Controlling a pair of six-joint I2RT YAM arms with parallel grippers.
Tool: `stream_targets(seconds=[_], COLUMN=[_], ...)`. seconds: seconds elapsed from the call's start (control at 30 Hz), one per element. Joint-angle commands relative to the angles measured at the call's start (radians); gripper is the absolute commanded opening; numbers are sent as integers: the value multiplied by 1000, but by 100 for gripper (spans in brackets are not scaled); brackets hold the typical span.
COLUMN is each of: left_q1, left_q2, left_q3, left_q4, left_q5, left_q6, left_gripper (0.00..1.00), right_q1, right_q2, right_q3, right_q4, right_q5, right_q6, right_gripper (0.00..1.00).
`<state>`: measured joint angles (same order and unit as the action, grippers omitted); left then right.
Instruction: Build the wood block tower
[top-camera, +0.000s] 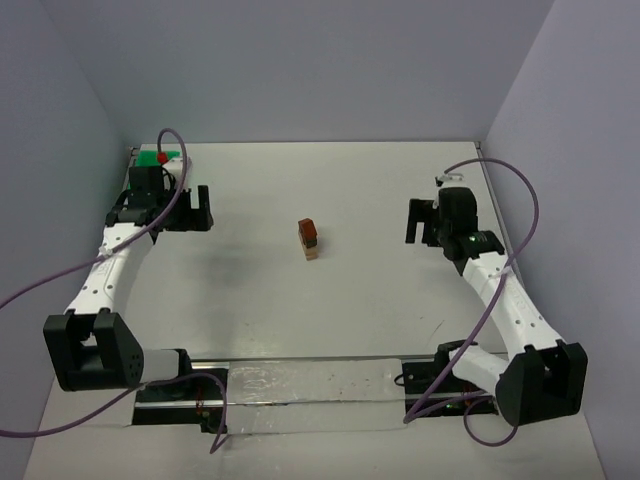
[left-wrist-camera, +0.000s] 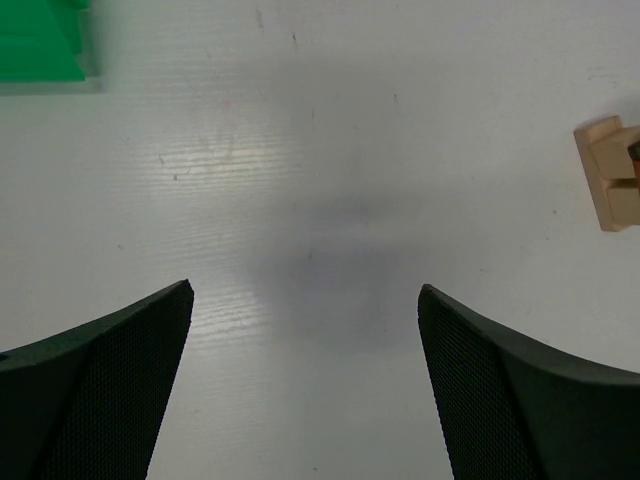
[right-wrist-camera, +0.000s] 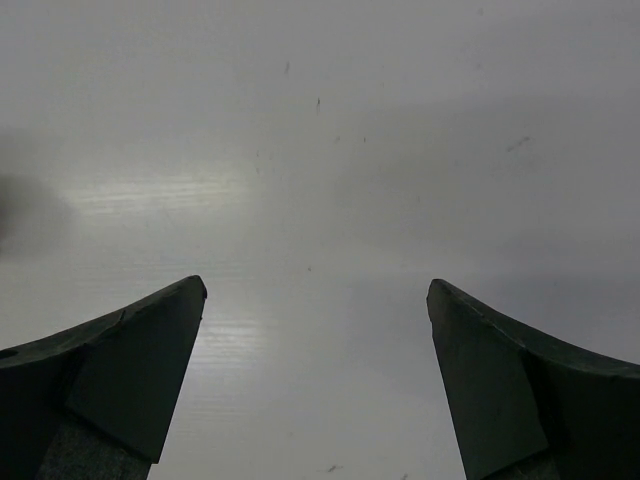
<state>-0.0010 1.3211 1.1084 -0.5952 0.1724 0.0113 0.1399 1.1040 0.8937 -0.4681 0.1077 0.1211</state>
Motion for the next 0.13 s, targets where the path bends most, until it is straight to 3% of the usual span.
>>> stream_targets(seconds=[0.0, 0.1], left_q1=[-20, -28], left_q2=[-42, -84], left_q3=[-21, -51], left_q4=[101, 131], left_q5=[-49, -47], left_q6=[-2, -2], left_gripper=[99, 99], right_q1=[-24, -50], right_q2=[-95, -98], right_q3=[-29, -11], right_q4=[34, 17], right_q5=[-21, -27], right_q6=[-5, 9], right_gripper=[100, 100])
